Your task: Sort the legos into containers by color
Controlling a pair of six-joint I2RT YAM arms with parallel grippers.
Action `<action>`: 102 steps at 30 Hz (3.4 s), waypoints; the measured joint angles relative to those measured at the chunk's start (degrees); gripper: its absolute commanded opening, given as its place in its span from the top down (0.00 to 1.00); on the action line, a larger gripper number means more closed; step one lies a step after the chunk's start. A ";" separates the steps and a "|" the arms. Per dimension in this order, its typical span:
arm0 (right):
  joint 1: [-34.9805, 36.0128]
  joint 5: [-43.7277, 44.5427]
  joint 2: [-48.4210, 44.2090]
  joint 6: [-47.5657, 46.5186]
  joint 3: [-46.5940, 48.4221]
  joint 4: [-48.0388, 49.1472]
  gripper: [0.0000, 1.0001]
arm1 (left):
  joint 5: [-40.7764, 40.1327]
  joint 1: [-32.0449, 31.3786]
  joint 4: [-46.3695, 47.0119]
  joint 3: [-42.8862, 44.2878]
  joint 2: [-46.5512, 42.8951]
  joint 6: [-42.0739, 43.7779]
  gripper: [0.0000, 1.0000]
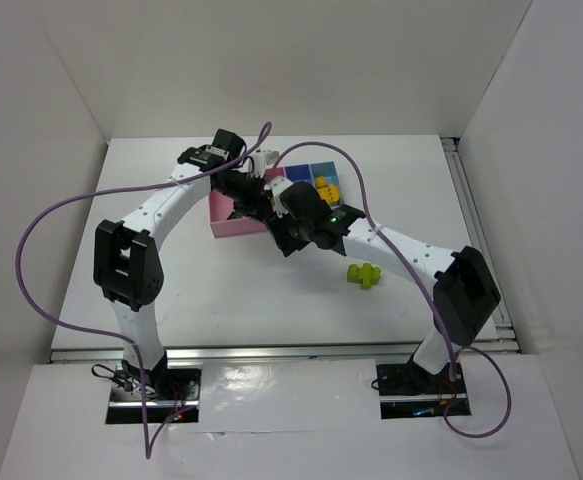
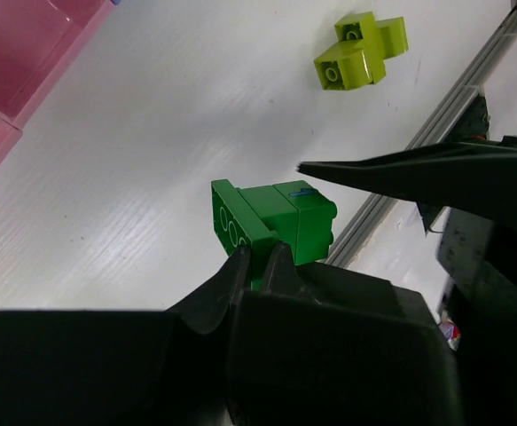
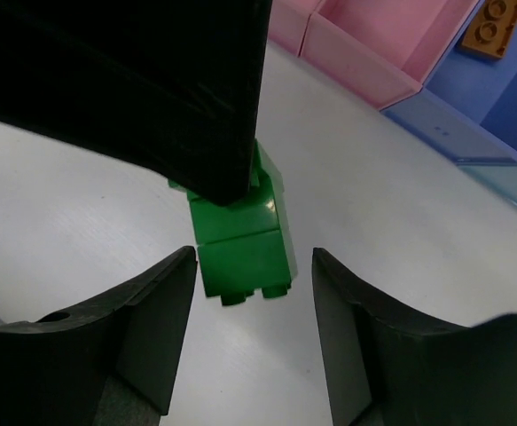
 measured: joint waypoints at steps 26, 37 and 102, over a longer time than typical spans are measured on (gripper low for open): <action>0.11 1.70 -3.30 5.09 -4.94 4.61 0.87 | -2.71 2.32 3.19 -2.25 0.00 -5.68 1.00; 0.11 4.42 -5.68 6.73 -5.70 5.77 0.87 | -10.51 4.22 4.59 -2.58 0.07 -10.69 1.00; -14.45 -50.99 0.31 8.20 2.82 0.13 0.87 | 41.59 11.30 25.55 -19.08 -7.04 -4.09 0.20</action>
